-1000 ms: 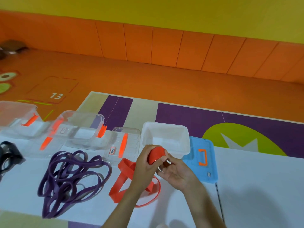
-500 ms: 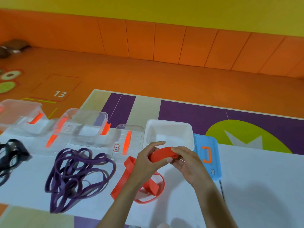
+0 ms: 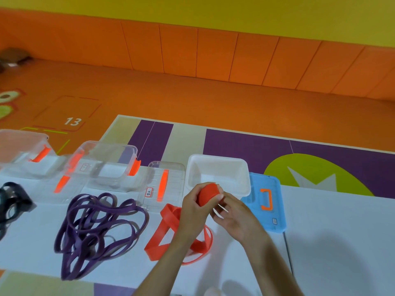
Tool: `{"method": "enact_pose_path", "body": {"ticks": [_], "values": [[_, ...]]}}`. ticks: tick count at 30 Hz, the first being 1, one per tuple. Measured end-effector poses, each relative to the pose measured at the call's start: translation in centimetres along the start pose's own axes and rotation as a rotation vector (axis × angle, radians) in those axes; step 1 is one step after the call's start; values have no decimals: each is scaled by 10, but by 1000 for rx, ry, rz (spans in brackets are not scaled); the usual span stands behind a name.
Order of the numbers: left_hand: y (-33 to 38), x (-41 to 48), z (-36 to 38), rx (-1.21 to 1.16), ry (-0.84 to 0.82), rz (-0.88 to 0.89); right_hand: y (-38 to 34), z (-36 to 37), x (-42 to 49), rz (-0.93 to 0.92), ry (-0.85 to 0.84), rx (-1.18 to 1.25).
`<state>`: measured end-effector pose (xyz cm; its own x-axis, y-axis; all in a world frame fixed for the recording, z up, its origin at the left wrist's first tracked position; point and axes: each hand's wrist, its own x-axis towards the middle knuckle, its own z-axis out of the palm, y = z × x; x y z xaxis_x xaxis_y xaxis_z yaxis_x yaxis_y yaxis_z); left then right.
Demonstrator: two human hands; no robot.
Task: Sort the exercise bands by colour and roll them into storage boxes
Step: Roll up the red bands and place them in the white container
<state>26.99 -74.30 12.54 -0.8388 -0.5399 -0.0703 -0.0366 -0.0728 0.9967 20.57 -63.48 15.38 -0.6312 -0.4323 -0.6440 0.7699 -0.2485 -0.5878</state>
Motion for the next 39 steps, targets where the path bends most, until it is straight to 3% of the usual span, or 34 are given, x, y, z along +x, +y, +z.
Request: {"method": "enact_pose_path", "body": {"ticks": [9, 14, 18, 20, 24, 32, 39], "values": [[-9, 10, -2, 366, -191, 202, -15, -23, 3, -111, -91, -266], [-14, 12, -6, 370, -258, 273, -12, -21, 3, -192, -35, -339], [-8, 10, -18, 326, -256, 74, -16, -32, 11, -363, 111, -574], [-10, 14, -21, 355, -241, 23, -15, -34, 13, -434, 100, -603], [-10, 15, -15, 196, -227, -60, -15, -34, 17, -546, 63, -656], [-7, 16, -30, 158, -218, -69, -4, -37, 15, -474, -107, -548], [-3, 13, -24, 137, -235, -124, 0, -31, 17, -671, 74, -600]]}}
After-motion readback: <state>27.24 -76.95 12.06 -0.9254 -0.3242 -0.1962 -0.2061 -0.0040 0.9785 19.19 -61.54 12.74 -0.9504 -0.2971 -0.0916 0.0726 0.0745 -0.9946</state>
